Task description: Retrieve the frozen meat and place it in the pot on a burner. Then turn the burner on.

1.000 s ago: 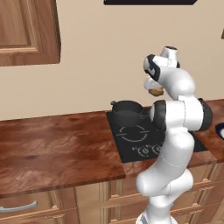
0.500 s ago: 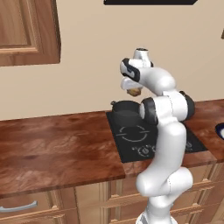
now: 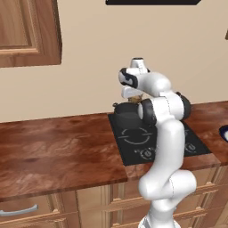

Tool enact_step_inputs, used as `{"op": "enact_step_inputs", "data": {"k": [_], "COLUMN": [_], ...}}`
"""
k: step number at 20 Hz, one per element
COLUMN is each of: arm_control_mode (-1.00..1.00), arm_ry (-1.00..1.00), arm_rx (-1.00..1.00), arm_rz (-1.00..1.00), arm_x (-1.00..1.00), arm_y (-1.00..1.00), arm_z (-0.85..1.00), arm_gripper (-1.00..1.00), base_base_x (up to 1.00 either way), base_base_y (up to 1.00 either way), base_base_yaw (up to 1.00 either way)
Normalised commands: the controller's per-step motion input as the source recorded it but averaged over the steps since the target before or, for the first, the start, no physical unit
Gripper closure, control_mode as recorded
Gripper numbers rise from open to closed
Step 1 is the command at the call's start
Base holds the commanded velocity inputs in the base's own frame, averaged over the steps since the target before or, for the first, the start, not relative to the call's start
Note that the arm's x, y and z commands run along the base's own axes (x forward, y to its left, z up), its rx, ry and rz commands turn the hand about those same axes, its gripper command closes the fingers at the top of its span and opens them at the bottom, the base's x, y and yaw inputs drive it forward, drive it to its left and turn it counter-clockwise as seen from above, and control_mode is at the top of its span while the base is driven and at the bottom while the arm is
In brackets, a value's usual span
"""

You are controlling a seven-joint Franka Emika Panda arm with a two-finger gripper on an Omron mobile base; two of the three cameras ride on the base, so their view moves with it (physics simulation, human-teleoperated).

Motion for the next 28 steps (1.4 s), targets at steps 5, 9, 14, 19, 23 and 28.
{"op": "enact_step_inputs", "data": {"k": [5, 9, 14, 19, 23, 28], "arm_control_mode": [-1.00, -1.00, -1.00, -1.00, -1.00, -1.00], "arm_ry": [0.09, 0.09, 0.03, 0.00, 0.00, 0.00], "arm_rx": [0.00, 0.00, 0.00, 0.02, 0.00, -0.01], "arm_rz": [0.00, 0.00, 0.00, 0.00, 0.00, 0.00], "arm_x": [-0.01, 0.00, 0.00, 0.00, 0.00, 0.00], "arm_y": [0.00, 0.00, 0.00, 0.00, 0.00, 0.00], "arm_z": [-0.54, -0.52, -0.50, -0.23, -0.04, 0.04], "arm_gripper": [1.00, 1.00, 1.00, -1.00, -1.00, -1.00], "base_base_x": [0.00, 0.00, 0.00, 0.00, 0.00, 0.00], "base_base_y": [0.00, 0.00, 0.00, 0.00, 0.00, 0.00], "base_base_yaw": [0.00, 0.00, 0.00, 0.00, 0.00, 0.00]}}
